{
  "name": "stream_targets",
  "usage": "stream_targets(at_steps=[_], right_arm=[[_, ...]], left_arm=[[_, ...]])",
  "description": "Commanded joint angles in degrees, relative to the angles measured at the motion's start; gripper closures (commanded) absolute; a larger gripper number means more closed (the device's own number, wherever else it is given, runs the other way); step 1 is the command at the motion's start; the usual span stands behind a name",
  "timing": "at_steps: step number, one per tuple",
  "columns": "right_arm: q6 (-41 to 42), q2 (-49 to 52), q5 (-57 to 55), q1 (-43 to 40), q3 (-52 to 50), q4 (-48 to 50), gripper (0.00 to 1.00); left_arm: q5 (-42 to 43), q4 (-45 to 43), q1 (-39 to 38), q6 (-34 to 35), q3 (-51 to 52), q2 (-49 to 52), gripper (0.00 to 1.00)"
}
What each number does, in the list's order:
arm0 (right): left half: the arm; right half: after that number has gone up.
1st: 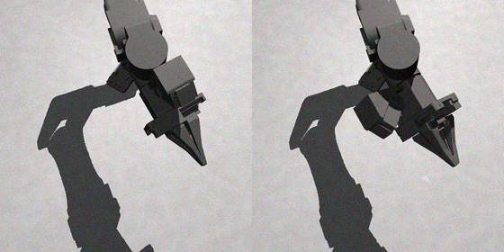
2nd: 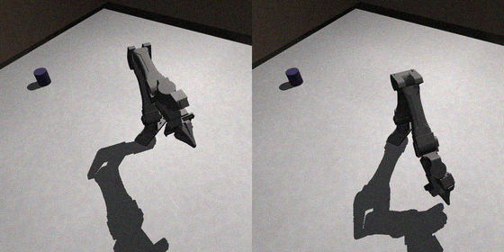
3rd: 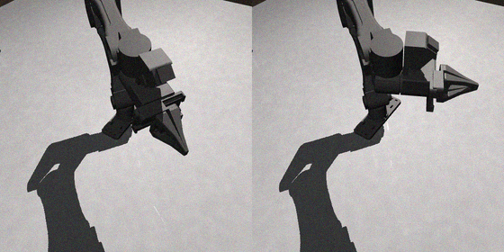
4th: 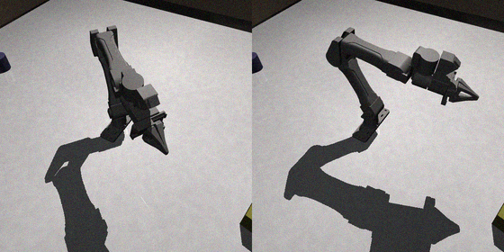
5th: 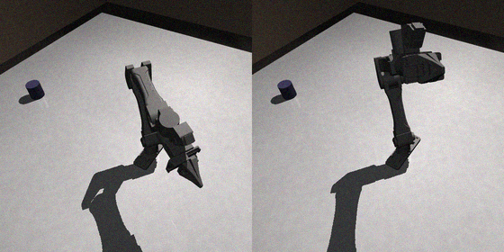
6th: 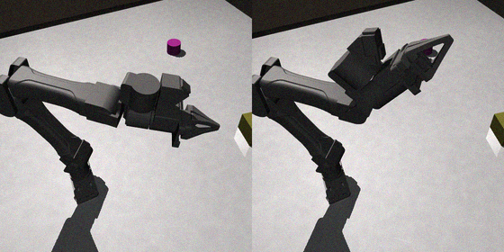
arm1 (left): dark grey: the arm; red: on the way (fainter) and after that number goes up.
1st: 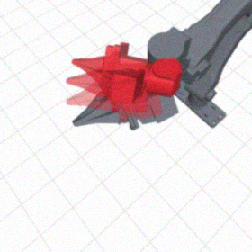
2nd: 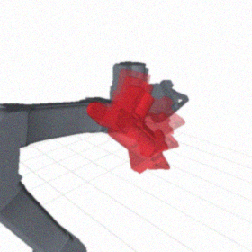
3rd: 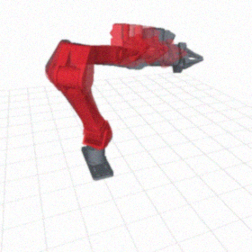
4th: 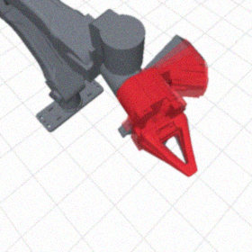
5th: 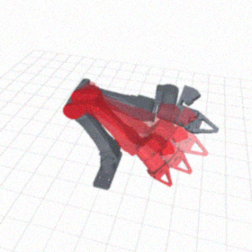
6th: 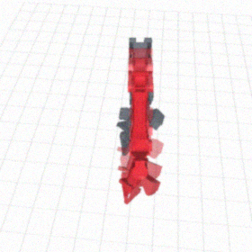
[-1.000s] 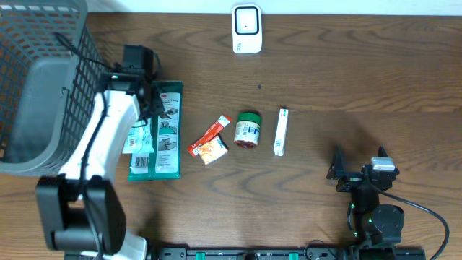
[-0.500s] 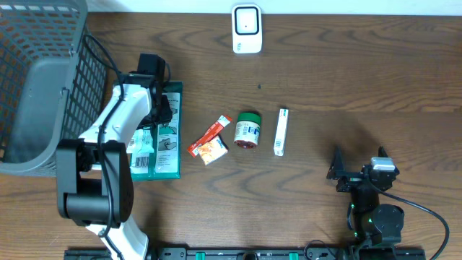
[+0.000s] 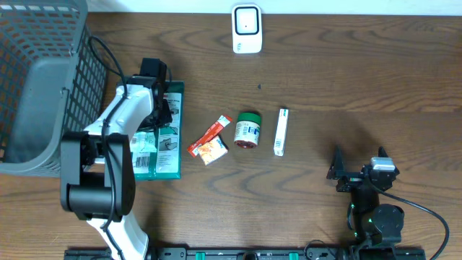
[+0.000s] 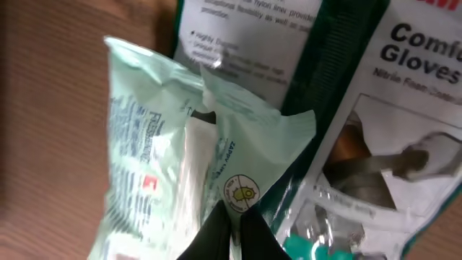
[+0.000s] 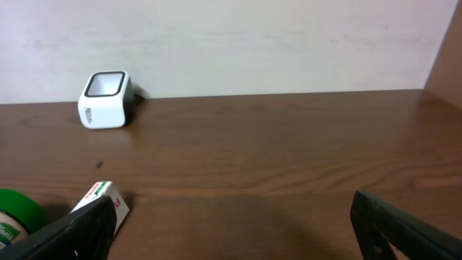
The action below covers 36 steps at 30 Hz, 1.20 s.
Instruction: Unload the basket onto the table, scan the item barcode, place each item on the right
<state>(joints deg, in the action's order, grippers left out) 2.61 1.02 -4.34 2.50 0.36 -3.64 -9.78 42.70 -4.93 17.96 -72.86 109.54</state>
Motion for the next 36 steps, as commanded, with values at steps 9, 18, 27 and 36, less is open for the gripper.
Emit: stream_targets(at_steps=[9,18,27,36], right_arm=[[0.74,-0.15,-0.09,0.59,-0.04,-0.24,0.01],[0.74,-0.15,-0.07,0.59,-0.04,-0.24,0.01],[0.74,-0.15,-0.09,0.59,-0.04,-0.24,0.01],[0.74,-0.15,-0.09,0.59,-0.04,-0.24,0.01]], left_arm=[[0.35,2.95,-5.57,1.44,0.42,-13.42,0.92],[2.93,3.21,-8.87,4.85,0.39,-13.27,0.36],[8.63,3.26,-2.80,4.57,-0.68,-16.61,0.20],[11.96,3.50,4.13,4.61,-0.61,-18.29,0.19]])
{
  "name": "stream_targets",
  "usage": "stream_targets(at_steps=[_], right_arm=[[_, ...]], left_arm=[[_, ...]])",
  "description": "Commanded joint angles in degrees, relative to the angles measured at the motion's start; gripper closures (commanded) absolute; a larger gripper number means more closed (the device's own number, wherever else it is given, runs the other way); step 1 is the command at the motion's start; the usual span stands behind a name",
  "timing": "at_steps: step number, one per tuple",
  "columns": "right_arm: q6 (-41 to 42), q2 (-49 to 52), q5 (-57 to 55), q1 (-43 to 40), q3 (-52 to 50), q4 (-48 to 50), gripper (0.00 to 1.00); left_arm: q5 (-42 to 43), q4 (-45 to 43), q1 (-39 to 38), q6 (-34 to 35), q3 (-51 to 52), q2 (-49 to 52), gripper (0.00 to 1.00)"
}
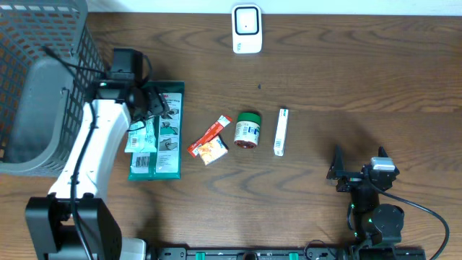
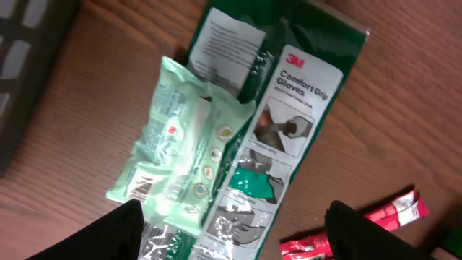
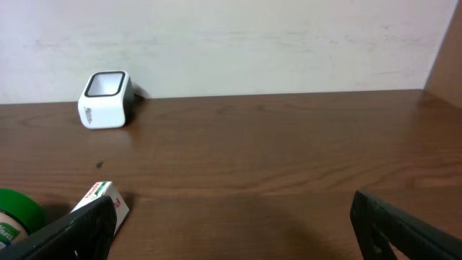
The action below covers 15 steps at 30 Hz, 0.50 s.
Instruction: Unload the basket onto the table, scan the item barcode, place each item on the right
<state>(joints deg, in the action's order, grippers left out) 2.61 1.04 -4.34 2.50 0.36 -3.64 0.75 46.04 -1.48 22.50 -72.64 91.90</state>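
A pale green wipes pack [image 2: 184, 152] with a barcode at one end lies flat, partly on a dark green gloves pack [image 2: 289, 108]; overhead they show as wipes pack [image 1: 141, 137] and gloves pack [image 1: 167, 137]. My left gripper [image 2: 231, 238] hangs open above them, nothing between its fingers [image 2: 94, 235]. From above the left gripper [image 1: 155, 105] is over the gloves pack's far end. The white scanner [image 1: 246, 29] stands at the table's back. My right gripper [image 1: 359, 170] rests open at the front right, far from the items.
A grey wire basket [image 1: 36, 87] fills the far left. In the middle lie a red sachet [image 1: 209, 141], a green-lidded jar [image 1: 247, 130] and a slim white box [image 1: 281, 131]. The right wrist view shows the scanner [image 3: 106, 100] and the box [image 3: 101, 198].
My left gripper was shut, close down at the edge of the wipes pack. Now it is open and higher up, and the pack lies free on the gloves pack. The right arm has not moved.
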Motion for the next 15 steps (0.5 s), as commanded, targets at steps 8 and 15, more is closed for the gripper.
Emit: stream_targets(at_steps=[8,15], right_arm=[[0.74,-0.17,-0.09,0.59,-0.04,-0.24,0.01],[0.74,-0.17,-0.09,0.59,-0.04,-0.24,0.01]], left_arm=[[1.42,0.15,0.70,0.07,-0.83,-0.66,0.18],[1.42,0.15,0.70,0.07,-0.83,-0.66,0.18]])
